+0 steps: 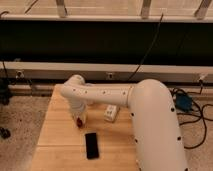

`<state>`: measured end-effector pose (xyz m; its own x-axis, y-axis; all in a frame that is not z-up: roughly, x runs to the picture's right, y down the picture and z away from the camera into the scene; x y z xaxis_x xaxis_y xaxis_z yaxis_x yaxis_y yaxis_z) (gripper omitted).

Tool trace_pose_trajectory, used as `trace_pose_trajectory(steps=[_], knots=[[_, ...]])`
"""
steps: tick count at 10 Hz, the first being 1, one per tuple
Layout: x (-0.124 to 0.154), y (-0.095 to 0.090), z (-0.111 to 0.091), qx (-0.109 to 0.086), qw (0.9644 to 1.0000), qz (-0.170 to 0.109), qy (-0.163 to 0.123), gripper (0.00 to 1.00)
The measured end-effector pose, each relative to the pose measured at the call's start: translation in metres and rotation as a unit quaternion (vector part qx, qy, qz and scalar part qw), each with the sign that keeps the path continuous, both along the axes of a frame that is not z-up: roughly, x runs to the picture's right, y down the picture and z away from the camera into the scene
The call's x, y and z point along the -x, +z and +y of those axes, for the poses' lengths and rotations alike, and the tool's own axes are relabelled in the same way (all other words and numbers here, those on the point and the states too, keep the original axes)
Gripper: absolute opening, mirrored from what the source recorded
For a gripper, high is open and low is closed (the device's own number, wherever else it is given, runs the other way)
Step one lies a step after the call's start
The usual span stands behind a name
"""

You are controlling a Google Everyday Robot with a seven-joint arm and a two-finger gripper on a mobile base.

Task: Drag the pepper across the table

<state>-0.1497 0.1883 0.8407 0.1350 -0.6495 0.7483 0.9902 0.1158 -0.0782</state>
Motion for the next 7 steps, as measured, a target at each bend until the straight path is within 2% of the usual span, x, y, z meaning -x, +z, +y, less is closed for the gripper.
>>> trace_pose_trajectory(steps=[7], knots=[[0.0004,-0.0048,0.0046,0.001,1.0000,0.000,0.000,0.00]])
